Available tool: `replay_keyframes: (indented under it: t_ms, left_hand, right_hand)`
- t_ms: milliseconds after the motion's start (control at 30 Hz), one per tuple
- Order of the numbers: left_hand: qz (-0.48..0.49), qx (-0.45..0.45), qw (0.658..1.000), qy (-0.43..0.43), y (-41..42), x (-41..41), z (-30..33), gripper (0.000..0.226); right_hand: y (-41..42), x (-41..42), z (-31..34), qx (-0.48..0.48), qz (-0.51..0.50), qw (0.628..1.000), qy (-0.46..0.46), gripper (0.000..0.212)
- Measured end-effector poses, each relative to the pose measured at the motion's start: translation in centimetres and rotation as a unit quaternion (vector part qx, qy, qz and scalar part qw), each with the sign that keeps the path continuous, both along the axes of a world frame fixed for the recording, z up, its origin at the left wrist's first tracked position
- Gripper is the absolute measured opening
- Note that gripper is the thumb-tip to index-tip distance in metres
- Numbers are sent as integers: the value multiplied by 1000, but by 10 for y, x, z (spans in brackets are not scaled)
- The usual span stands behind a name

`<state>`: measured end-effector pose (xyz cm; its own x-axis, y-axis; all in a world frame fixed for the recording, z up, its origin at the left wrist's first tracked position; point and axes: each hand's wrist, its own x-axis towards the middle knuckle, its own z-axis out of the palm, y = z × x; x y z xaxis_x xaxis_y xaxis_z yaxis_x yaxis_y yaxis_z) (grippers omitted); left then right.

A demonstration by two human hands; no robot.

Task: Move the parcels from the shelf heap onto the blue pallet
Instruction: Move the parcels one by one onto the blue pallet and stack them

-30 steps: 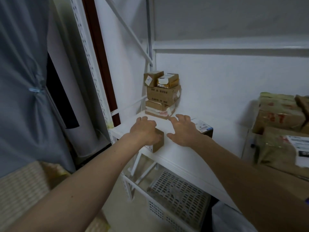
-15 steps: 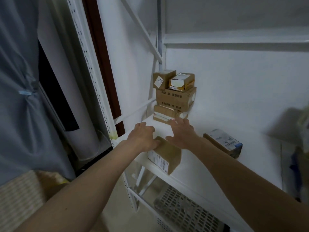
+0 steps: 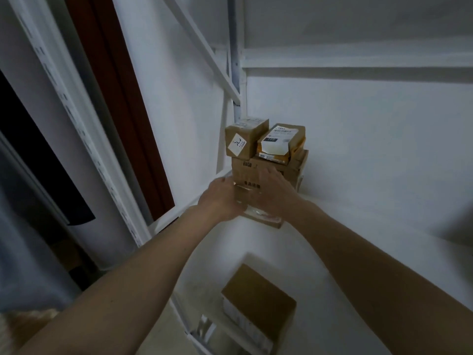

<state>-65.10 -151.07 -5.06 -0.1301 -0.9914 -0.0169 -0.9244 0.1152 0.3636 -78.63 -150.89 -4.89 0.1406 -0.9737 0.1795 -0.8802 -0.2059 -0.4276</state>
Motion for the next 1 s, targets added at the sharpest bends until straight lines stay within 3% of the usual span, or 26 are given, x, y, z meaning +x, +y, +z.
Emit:
replay_keyframes:
  t_ms: [133,267,400,567,733,833,933,1000]
  left_hand:
    - [4,6,997,82,-40,10,10,86]
    - [15,2,978,209,-95,15,19,103]
    - [7,21,952,306,-150,28,21,134]
    - [-20,72,924,375,-175,38,25,125]
    - [-114,57,899,419,-196,36,10,59]
    - [-120,26,874,469,-200,33,8,56]
    - [-129,16,863,488,-197,29,19,74]
    - [-135,6,863,486,-194,21,28,66]
  right_hand:
    - [-32,14,12,6,-5,1000,0,47]
    - [-63,23,26,-2,-18,1000,-24,64]
    - [-98,34,37,12,-68,991,-111,59]
    - [-126,48,40,29,-117,974,-190,66]
    - [-140,60,35,27,-135,960,-243,71]
    - [-140,64,40,-1,-140,957,-255,61]
    - [-132,67,55,-59,-139,958,-245,57]
    - [-125,65,65,-94,-156,953,-243,57]
